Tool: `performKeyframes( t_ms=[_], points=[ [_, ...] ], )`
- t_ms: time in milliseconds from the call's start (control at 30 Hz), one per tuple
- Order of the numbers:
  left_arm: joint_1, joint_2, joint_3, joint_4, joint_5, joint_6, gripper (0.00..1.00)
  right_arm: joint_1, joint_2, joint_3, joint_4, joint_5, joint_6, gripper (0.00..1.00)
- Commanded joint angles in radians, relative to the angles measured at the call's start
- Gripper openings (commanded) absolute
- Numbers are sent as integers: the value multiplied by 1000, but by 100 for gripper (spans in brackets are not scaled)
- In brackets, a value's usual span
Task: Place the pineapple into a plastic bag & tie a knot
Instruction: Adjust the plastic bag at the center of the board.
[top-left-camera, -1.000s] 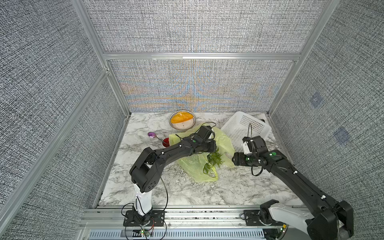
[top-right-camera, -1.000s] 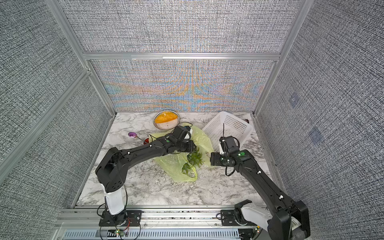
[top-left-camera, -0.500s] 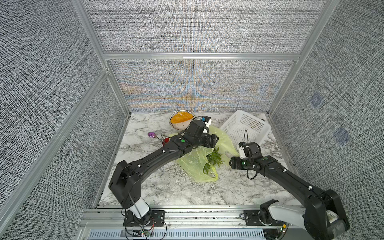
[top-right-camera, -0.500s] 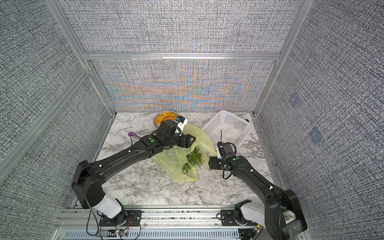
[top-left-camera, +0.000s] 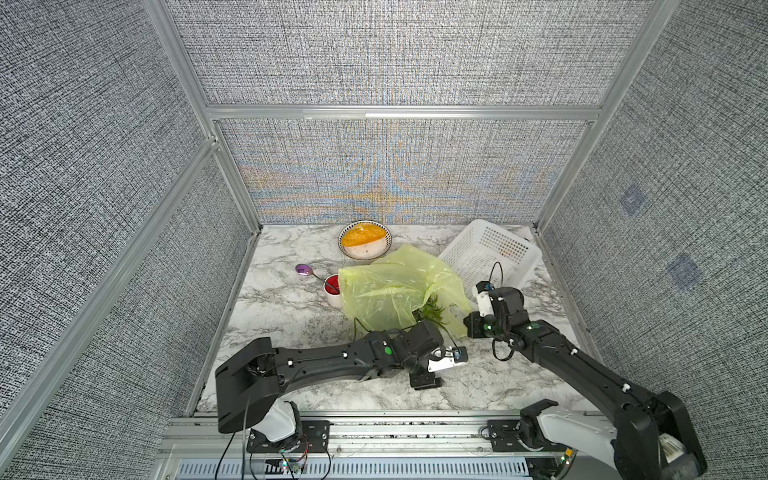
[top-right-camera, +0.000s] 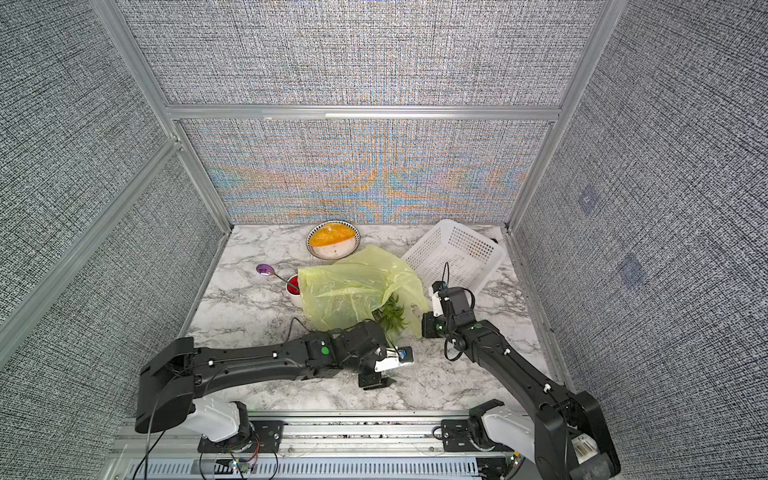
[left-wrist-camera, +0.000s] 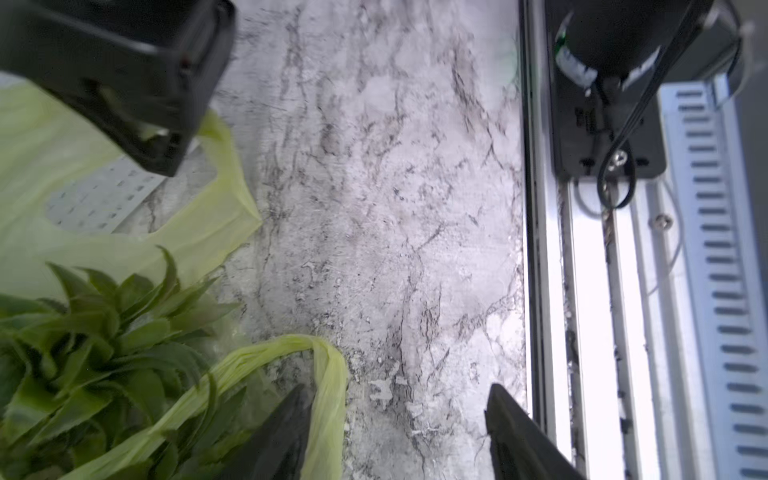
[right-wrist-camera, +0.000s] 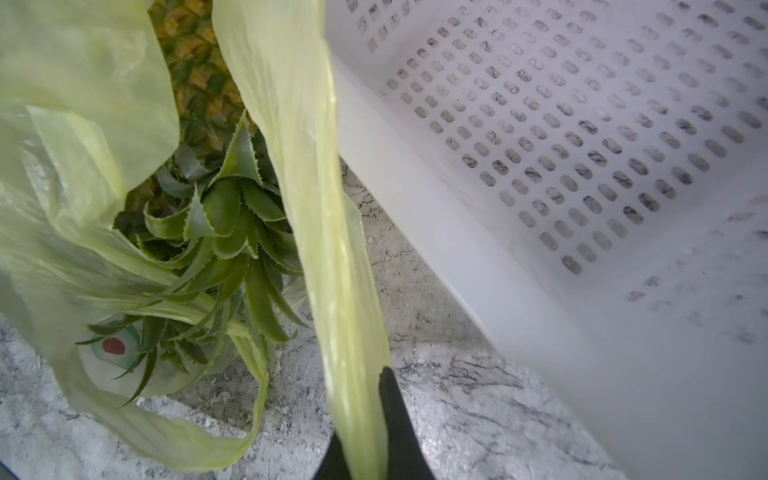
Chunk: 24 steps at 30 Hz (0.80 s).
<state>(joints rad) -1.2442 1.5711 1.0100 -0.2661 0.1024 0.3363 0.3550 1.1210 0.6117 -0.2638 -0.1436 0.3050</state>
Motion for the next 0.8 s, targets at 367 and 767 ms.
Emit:
performKeyframes(
  t_ms=[367,767],
  points=[
    [-15,226,73,-31,-398,199,75,1,-14,5,6,-20,-5,2],
    [-16,196,64,11,-470,185,4,1,-46,10,-17,-36,-13,0]
  ],
)
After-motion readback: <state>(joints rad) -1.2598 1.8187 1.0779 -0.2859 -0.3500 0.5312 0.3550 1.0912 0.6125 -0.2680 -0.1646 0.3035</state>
